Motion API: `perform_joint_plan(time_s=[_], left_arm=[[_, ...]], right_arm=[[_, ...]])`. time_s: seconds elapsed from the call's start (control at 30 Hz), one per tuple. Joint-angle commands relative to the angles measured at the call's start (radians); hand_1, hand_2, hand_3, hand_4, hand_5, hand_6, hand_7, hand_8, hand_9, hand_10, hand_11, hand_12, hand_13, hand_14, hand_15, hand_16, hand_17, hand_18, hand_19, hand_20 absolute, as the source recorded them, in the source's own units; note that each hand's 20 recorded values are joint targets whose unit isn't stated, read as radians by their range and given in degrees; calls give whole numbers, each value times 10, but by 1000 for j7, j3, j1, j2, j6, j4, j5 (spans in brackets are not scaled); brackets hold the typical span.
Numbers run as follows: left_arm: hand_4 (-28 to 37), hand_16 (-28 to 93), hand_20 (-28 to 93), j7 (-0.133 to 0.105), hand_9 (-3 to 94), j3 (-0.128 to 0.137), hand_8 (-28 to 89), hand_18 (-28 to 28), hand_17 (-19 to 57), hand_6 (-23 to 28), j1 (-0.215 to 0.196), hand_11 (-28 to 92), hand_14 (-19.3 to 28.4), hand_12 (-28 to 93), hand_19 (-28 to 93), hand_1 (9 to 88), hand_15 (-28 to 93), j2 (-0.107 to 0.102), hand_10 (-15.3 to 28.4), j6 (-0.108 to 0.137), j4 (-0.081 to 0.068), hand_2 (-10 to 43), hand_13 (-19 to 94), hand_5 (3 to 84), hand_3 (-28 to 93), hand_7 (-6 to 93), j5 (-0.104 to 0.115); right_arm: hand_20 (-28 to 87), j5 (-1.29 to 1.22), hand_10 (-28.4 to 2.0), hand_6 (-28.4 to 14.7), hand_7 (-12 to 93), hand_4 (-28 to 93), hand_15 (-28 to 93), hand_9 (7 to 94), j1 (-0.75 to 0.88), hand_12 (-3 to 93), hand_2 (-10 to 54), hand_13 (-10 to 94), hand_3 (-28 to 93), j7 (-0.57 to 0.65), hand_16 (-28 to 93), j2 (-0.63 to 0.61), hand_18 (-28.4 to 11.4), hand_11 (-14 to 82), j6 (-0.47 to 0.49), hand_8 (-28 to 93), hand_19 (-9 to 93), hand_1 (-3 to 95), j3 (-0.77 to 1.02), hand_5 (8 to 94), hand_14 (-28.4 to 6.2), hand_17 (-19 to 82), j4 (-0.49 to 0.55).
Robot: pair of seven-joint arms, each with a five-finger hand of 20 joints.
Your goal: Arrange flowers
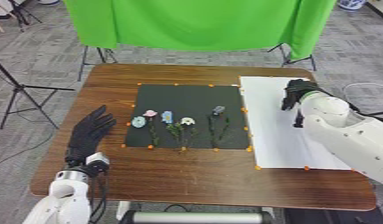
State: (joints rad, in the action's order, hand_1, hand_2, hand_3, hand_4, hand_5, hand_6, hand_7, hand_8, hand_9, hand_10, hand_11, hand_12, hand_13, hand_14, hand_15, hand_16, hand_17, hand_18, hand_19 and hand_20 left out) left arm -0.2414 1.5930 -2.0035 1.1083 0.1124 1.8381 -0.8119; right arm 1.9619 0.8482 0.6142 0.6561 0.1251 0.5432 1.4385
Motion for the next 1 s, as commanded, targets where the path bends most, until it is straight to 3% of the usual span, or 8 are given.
perform_joint_plan(time_s=[0.03, 0.17, 0.33, 0.53, 0.63, 1.0], left_arm=[[-270, 21, 178, 15, 440, -2, -70, 127, 54, 8, -22, 168, 169, 120, 53, 218, 167, 12, 128, -3, 5, -55, 354, 440, 719, 127, 0], [-270, 21, 178, 17, 440, -5, -70, 127, 54, 9, -11, 168, 169, 120, 53, 217, 166, 10, 127, -7, 0, -56, 354, 439, 721, 126, -2], [-270, 21, 178, 21, 440, 2, -69, 127, 54, 9, -24, 168, 169, 120, 53, 217, 167, 12, 127, -7, 4, -56, 354, 440, 721, 126, -2], [-270, 21, 178, 22, 439, 3, -70, 127, 54, 10, -20, 167, 169, 120, 53, 215, 167, 7, 128, -9, 1, -58, 354, 440, 723, 125, -3], [-271, 21, 177, 21, 439, -3, -69, 127, 54, 10, -16, 168, 169, 120, 53, 216, 167, 8, 128, -11, 0, -57, 354, 439, 722, 125, -4], [-271, 21, 177, 23, 439, -13, -69, 127, 54, 10, -4, 168, 168, 120, 55, 214, 167, 5, 128, -24, -4, -58, 354, 439, 724, 125, -18]], right_arm=[[520, 16, -109, 20, 242, -219, 588, 837, 32, 301, -95, 920, 667, 15, 288, -20, -156, 108, -78, 33, 932, 550, 2, 780, -19, 616, 27], [528, -103, -103, 16, 243, -225, 593, 862, 188, 331, -95, 927, 670, 67, 292, -12, -151, 87, -202, 40, 932, 565, 229, 797, -13, 627, 115], [538, -146, -116, 11, 236, -214, 596, 867, 433, 329, -95, 928, 678, 91, 296, 67, -149, 86, -401, 39, 932, 562, 541, 805, -12, 631, 246], [545, -46, -122, 9, 227, -209, 596, 867, 605, 321, -95, 931, 674, 56, 297, 145, -149, 89, -560, 38, 932, 565, 673, 811, -10, 633, 376], [547, 33, -121, 9, 224, -208, 596, 867, 625, 320, -95, 932, 673, 32, 297, 158, -148, 89, -589, 37, 932, 566, 642, 813, -9, 633, 403], [554, 257, -120, 13, 220, -212, 596, 864, 703, 317, -95, 932, 670, -21, 301, 175, -146, 85, -528, 34, 932, 565, 571, 814, -10, 634, 476]])
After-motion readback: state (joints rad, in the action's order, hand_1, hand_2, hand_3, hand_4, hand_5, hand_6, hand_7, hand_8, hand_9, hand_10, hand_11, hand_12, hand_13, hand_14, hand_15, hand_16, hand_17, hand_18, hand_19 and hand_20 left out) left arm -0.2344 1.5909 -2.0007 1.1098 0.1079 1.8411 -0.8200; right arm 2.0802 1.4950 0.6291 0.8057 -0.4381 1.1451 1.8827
